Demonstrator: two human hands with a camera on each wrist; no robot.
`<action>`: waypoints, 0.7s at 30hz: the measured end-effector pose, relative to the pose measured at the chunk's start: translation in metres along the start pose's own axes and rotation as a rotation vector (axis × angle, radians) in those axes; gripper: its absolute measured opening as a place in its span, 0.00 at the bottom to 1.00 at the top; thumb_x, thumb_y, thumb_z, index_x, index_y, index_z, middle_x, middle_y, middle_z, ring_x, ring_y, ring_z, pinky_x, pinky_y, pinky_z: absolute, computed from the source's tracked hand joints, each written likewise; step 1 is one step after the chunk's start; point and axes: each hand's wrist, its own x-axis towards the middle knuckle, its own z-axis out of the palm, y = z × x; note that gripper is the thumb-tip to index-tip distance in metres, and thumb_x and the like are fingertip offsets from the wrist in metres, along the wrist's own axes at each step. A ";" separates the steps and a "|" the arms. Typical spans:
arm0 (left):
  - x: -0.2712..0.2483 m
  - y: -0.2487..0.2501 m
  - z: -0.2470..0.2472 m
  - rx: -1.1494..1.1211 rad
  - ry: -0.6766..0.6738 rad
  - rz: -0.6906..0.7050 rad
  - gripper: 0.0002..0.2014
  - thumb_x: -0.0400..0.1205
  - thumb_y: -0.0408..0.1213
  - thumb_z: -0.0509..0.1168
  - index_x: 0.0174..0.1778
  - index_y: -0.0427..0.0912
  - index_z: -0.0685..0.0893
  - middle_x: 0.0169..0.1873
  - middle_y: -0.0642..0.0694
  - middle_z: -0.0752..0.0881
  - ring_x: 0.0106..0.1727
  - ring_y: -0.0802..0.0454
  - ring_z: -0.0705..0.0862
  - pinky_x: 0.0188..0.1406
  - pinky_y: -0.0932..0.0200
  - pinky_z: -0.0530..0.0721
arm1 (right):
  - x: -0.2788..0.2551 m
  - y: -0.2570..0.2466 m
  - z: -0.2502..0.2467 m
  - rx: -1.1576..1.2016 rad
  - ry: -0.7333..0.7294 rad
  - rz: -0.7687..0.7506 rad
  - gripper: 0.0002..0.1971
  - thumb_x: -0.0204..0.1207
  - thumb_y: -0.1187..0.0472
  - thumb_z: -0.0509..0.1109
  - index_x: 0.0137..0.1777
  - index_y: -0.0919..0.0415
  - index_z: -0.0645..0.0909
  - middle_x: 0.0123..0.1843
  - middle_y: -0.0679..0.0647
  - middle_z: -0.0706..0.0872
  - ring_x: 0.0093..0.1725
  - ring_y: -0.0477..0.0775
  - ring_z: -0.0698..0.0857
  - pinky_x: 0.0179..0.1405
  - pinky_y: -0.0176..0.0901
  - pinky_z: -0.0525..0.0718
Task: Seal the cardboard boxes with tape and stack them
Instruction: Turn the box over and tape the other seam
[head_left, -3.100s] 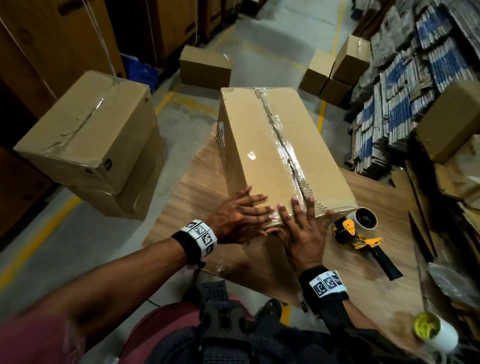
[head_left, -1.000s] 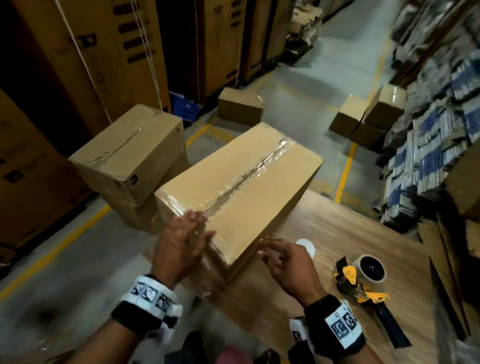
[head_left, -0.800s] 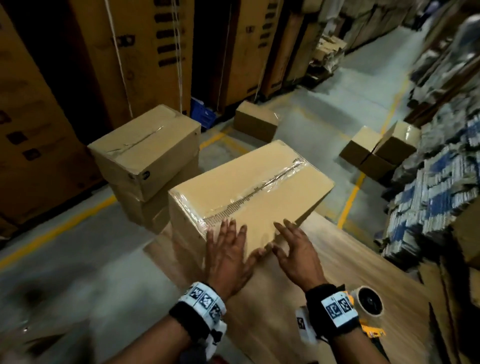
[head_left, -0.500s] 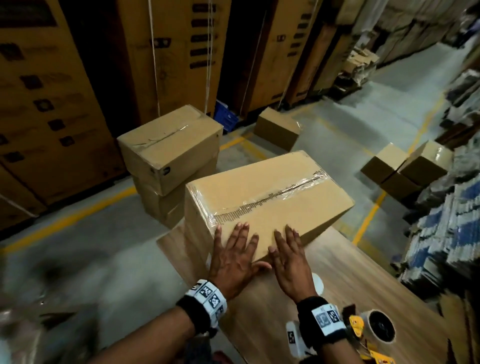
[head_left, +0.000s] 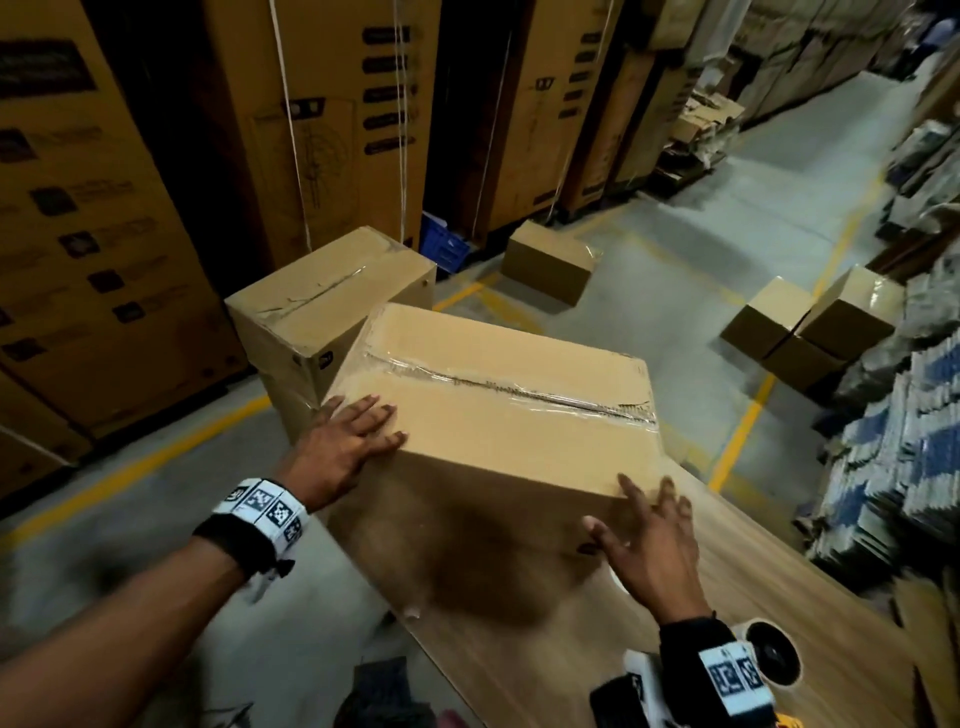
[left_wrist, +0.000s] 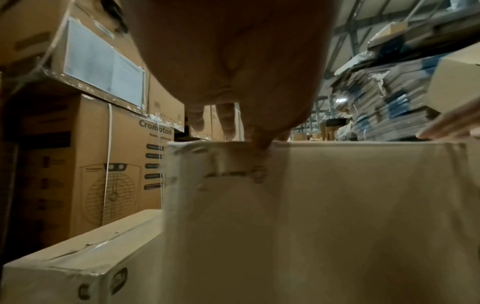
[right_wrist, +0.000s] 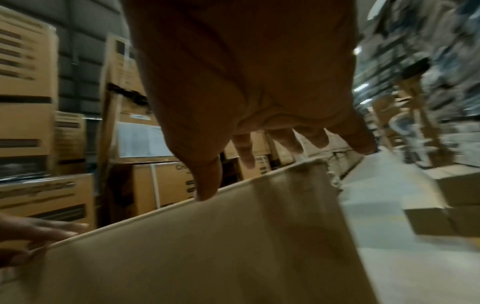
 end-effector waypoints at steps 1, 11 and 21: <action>0.004 0.007 -0.004 -0.031 -0.005 -0.042 0.42 0.60 0.37 0.87 0.74 0.53 0.86 0.77 0.40 0.83 0.75 0.34 0.83 0.71 0.28 0.80 | 0.004 0.008 0.000 0.051 -0.007 0.030 0.43 0.75 0.27 0.70 0.88 0.34 0.60 0.92 0.64 0.48 0.90 0.70 0.51 0.84 0.67 0.63; 0.050 0.116 0.039 -0.142 0.224 -0.099 0.26 0.88 0.66 0.50 0.75 0.64 0.84 0.81 0.46 0.78 0.84 0.41 0.74 0.85 0.32 0.51 | 0.009 0.023 0.004 0.274 0.269 0.031 0.16 0.73 0.48 0.84 0.61 0.46 0.93 0.52 0.53 0.95 0.56 0.52 0.93 0.55 0.45 0.88; 0.089 0.066 0.018 -0.154 0.233 0.028 0.20 0.86 0.52 0.58 0.67 0.56 0.91 0.72 0.43 0.87 0.71 0.35 0.86 0.73 0.35 0.77 | -0.077 -0.031 0.009 -0.144 -0.092 -0.278 0.12 0.84 0.45 0.64 0.57 0.46 0.87 0.39 0.51 0.91 0.40 0.54 0.89 0.35 0.49 0.83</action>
